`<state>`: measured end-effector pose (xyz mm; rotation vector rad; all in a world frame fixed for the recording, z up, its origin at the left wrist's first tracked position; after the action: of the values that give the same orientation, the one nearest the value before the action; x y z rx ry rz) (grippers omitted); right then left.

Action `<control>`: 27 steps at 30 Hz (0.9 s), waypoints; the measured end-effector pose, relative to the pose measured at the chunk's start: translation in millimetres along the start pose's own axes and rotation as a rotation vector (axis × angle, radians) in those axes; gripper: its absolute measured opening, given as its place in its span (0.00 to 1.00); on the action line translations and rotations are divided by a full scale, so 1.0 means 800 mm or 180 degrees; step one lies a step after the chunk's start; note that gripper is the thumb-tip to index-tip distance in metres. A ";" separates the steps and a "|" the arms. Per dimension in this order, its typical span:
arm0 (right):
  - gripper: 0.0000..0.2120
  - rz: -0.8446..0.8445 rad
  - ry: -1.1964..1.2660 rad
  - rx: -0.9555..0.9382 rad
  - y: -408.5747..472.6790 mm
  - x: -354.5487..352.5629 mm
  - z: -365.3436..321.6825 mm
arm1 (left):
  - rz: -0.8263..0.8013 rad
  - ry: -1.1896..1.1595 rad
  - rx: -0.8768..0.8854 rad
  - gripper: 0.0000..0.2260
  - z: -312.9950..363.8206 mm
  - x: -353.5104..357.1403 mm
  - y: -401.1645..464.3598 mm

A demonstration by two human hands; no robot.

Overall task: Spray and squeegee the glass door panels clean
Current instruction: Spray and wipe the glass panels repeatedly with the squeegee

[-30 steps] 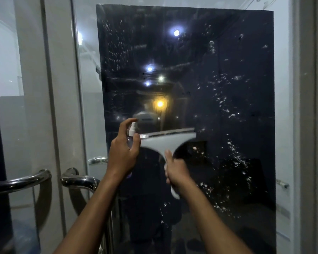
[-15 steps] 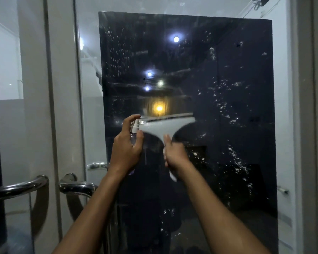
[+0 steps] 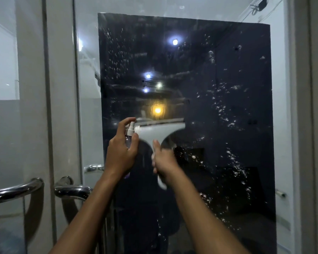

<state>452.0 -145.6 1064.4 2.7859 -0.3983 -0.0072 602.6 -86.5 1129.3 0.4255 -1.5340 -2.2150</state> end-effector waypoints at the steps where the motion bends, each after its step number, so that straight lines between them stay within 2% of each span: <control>1: 0.23 0.0050 0.0009 0.0139 -0.017 0.001 0.039 | 0.0015 0.0015 -0.0010 0.17 -0.003 0.000 -0.001; 4: 0.26 0.0083 0.0123 0.0512 -0.066 0.002 0.122 | -0.0014 0.0017 -0.0022 0.16 -0.008 -0.001 -0.008; 6: 0.25 0.0017 0.0146 0.0513 -0.067 0.003 0.121 | -0.0043 0.0013 -0.0029 0.16 -0.008 -0.003 -0.015; 11: 0.23 -0.0064 0.0115 0.0271 -0.025 -0.008 0.049 | -0.0025 -0.0086 -0.0277 0.16 -0.025 -0.004 -0.036; 14: 0.24 0.0056 0.0090 0.0358 -0.042 -0.017 0.088 | -0.0073 -0.0057 -0.0348 0.17 -0.027 -0.001 -0.050; 18: 0.26 -0.0054 -0.0047 0.0667 -0.082 -0.018 0.155 | -0.0100 -0.0077 -0.0363 0.17 -0.026 -0.003 -0.059; 22: 0.26 0.0217 -0.0182 0.0187 -0.037 -0.031 0.068 | -0.0171 -0.0177 -0.0289 0.18 -0.022 -0.003 -0.056; 24: 0.26 0.0141 -0.0086 0.0041 -0.020 -0.033 0.028 | -0.0179 -0.0216 -0.0286 0.17 -0.020 -0.004 -0.056; 27: 0.28 0.0120 -0.0390 0.0037 -0.027 -0.040 0.054 | -0.0189 -0.0239 -0.0331 0.17 -0.022 -0.008 -0.057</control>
<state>424.9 -131.2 1015.2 2.7974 -0.4821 -0.1680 608.7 -83.5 1080.4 0.3644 -1.4526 -2.3689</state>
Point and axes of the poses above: each hand's wrist, its own y-axis towards the middle knuckle, its own x-axis out of the palm, z = x × y, the point moved 8 cm from there along y, towards the middle knuckle, and after that the axes turned 7 degrees about z, right-handed, at the moved point
